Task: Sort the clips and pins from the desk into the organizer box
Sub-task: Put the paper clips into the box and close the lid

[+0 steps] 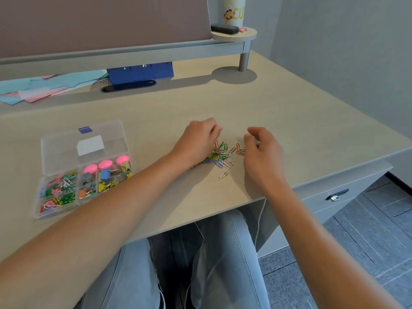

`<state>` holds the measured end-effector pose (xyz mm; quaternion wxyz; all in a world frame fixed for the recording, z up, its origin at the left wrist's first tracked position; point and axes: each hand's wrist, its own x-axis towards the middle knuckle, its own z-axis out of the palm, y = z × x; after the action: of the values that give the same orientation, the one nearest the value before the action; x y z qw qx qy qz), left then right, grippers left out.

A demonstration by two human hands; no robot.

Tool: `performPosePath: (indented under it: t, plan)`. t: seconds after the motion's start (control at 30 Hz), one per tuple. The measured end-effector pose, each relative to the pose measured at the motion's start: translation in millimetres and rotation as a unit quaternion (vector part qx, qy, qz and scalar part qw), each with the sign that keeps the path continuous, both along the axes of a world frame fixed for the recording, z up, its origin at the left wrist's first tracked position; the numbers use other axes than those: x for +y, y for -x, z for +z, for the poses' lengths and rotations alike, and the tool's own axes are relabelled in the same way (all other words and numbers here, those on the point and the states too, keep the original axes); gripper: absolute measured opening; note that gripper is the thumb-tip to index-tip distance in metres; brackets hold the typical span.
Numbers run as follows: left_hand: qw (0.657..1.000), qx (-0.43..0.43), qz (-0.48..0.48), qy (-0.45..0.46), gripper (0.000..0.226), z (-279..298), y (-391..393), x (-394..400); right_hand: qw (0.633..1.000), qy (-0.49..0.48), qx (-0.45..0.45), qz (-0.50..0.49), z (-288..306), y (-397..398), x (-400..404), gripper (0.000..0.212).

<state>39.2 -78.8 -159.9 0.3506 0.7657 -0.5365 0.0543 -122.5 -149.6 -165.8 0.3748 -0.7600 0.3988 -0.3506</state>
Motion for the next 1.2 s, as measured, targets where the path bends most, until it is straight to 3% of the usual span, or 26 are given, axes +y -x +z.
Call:
performPosePath:
  t: [0.17,0.3,0.43,0.53,0.67,0.8,0.87,0.97,1.07,1.2]
  plan:
    - [0.977,0.198,0.059,0.046,0.042,9.9,-13.8,10.8,0.963,0.099,0.237,0.082,-0.6,-3.5,20.7,0.088]
    - [0.872,0.471,0.084,0.103,0.037,15.0,-19.8,22.1,0.942,0.121,0.289,0.120,-2.4,-12.3,33.0,0.120]
    - [0.792,0.586,0.078,0.153,0.030,26.9,-27.7,39.3,0.935,0.139,0.296,0.137,-1.4,-31.7,47.9,0.127]
    - [0.753,0.631,0.064,0.176,0.028,30.0,-30.7,48.6,0.936,0.145,0.291,0.139,-3.9,-50.3,59.1,0.114]
    - [0.725,0.661,0.052,0.185,0.030,32.2,-28.5,57.8,0.943,0.181,0.244,0.134,-7.6,-59.8,60.2,0.033]
    - [0.712,0.673,0.061,0.191,0.031,33.2,-25.7,63.0,0.946,0.210,0.199,0.144,-7.0,-45.8,54.7,0.015]
    - [0.706,0.680,0.060,0.191,0.031,32.0,-25.2,65.2,0.954,0.191,0.176,0.153,-4.2,-36.5,51.9,0.019]
    - [0.693,0.696,0.051,0.181,0.033,28.4,-22.8,70.3,0.964,0.153,0.190,0.110,-0.7,-20.3,47.0,0.059]
    - [0.665,0.724,0.037,0.179,0.034,23.3,-20.3,76.8,0.914,0.235,0.330,0.001,-1.5,-7.1,48.0,0.086]
    - [0.659,0.730,0.032,0.178,0.033,20.1,-17.8,83.0,0.901,0.239,0.361,-0.009,0.6,-11.7,58.8,0.091]
